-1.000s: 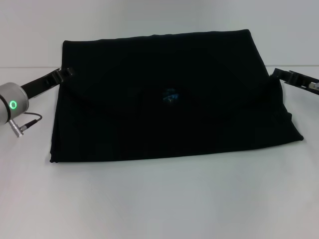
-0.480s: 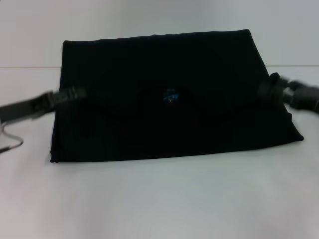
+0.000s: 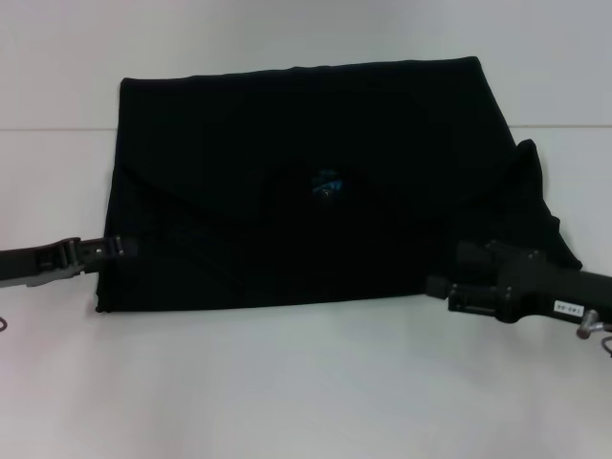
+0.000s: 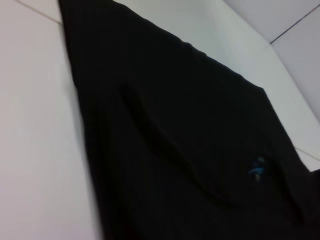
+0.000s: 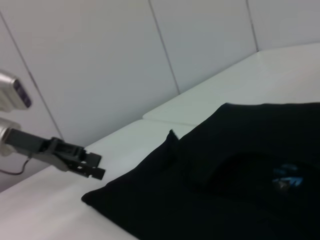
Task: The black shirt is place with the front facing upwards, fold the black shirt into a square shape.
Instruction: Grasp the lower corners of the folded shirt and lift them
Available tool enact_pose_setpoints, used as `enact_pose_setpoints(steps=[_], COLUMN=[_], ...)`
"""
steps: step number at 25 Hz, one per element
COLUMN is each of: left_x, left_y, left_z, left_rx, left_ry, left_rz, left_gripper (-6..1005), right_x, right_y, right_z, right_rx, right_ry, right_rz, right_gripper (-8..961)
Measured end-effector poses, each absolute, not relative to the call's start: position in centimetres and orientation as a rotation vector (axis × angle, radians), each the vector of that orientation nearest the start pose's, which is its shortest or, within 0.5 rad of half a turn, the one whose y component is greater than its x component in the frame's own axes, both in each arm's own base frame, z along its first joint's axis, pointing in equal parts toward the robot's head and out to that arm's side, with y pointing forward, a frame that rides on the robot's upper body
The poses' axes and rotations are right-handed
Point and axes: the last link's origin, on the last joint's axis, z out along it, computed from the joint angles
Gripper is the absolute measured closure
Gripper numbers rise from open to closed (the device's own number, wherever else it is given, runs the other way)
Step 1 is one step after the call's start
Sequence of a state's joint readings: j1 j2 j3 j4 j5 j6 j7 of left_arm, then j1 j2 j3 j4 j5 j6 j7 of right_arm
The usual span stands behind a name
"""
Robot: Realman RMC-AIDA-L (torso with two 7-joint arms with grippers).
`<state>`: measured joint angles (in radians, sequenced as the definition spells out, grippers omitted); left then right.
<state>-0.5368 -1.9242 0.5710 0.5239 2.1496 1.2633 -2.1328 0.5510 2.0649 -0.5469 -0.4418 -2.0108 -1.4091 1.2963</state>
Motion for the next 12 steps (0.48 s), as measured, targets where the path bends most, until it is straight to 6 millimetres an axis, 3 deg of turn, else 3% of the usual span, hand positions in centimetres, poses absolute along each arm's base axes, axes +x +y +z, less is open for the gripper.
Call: enact_pose_setpoints(steps=[12], left_x=[-34.9], left_y=[35.8], left_z=[4.0], left_rx=[-2.061], left_ry=[-1.661], left_rz=[-0.433], left_gripper=[138], right_x=[28.9], right_y=[32.7], right_z=[-2.5], right_rx=[-2.597], right_ry=[0.801], right_rz=[0.700], right_gripper=[8])
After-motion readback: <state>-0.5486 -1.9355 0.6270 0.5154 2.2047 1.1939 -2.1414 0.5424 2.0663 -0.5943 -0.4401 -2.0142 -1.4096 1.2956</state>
